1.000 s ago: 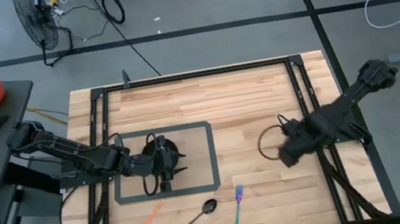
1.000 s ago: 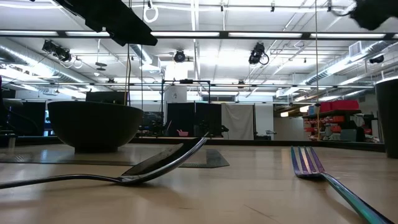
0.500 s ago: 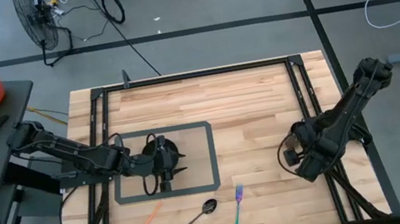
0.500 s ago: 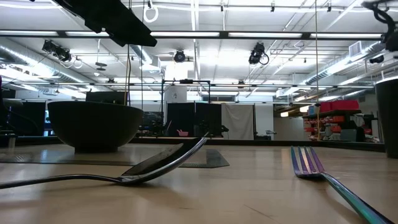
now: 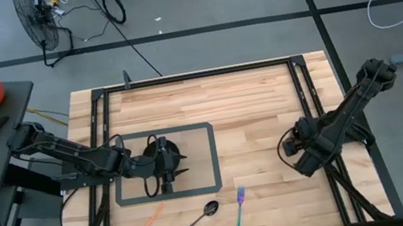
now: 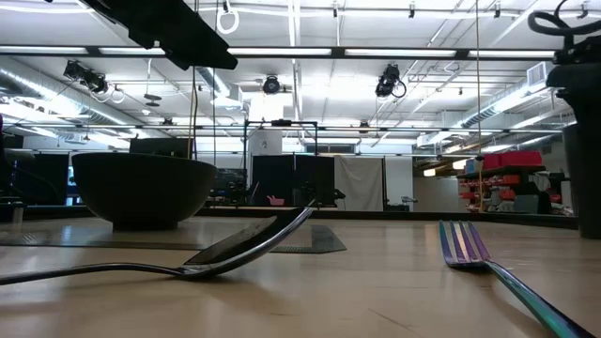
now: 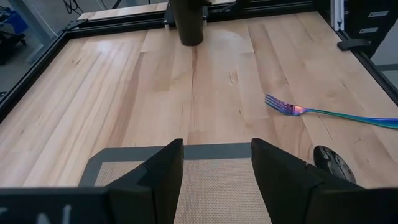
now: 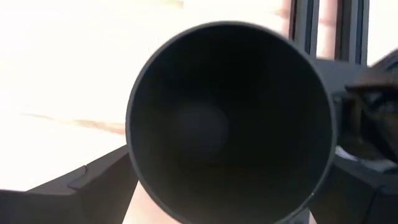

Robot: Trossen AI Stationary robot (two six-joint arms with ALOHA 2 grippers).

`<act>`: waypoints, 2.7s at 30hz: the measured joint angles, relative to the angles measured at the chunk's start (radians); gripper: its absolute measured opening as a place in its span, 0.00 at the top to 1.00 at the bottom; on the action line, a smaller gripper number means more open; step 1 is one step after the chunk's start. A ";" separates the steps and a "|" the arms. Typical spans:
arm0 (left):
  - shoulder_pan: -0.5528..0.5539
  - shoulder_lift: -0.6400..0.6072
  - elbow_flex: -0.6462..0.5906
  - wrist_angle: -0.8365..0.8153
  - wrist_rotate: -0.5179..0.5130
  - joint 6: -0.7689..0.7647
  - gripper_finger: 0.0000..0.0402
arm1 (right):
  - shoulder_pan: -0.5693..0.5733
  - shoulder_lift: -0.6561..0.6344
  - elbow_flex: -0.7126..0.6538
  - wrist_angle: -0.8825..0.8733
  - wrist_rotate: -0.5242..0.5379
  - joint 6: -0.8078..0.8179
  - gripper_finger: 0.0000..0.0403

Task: Pick & Place Utensil
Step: Put the black cup on the gray placemat to the top right of the black bowl

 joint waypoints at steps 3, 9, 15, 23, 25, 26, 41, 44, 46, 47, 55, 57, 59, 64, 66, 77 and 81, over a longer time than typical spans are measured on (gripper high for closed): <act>0.000 0.000 0.000 0.000 0.000 0.000 0.52 | -0.015 0.000 0.000 0.000 0.052 -0.011 0.02; 0.000 0.000 0.000 0.000 0.000 -0.001 0.52 | -0.052 0.000 -0.049 0.033 0.108 -0.028 0.02; 0.000 0.000 0.000 0.000 0.000 -0.011 0.52 | -0.067 0.003 -0.047 0.051 0.166 -0.060 0.07; 0.000 0.000 0.000 0.003 0.000 -0.011 0.52 | -0.094 0.004 0.005 0.078 0.173 -0.133 0.26; 0.000 0.000 0.000 0.003 0.000 -0.011 0.52 | -0.117 0.004 0.053 0.082 0.214 -0.188 0.27; 0.000 0.000 0.000 0.003 0.000 -0.011 0.52 | -0.132 0.004 0.081 0.086 0.241 -0.226 0.27; -0.037 -0.033 0.000 -0.127 0.000 -0.023 0.52 | -0.563 0.271 0.557 0.564 0.284 -1.420 0.27; -0.066 -0.074 0.000 -0.165 0.000 -0.043 0.52 | -0.624 0.369 0.655 0.603 0.220 -1.568 0.27; -0.082 -0.097 0.000 -0.185 0.000 -0.050 0.52 | -0.656 0.436 0.724 0.615 0.184 -1.645 0.27; -0.089 -0.106 0.000 -0.188 0.000 -0.051 0.52 | -0.670 0.468 0.759 0.621 0.166 -1.679 0.27; -0.126 -0.126 0.000 -0.187 0.000 -0.053 0.52 | -0.739 0.689 0.954 0.678 0.005 -1.900 0.26; -0.130 -0.126 0.000 -0.190 0.000 -0.053 0.52 | -0.751 0.723 0.954 0.688 -0.022 -1.912 0.26; -0.130 -0.126 0.000 -0.189 0.000 -0.053 0.52 | -0.762 0.752 0.954 0.688 -0.043 -1.911 0.26; -0.130 -0.126 0.000 -0.189 0.000 -0.053 0.52 | -0.785 0.791 0.952 0.686 -0.059 -1.855 0.26; -0.130 -0.126 0.000 -0.189 0.000 -0.053 0.52 | -0.787 0.791 0.952 0.686 -0.053 -1.826 0.26; -0.130 -0.126 0.000 -0.195 0.000 -0.051 0.52 | -0.745 0.790 0.893 0.751 0.019 -1.760 0.26; -0.130 -0.126 0.000 -0.195 0.000 -0.052 0.52 | -0.745 0.790 0.856 0.758 0.018 -1.773 0.26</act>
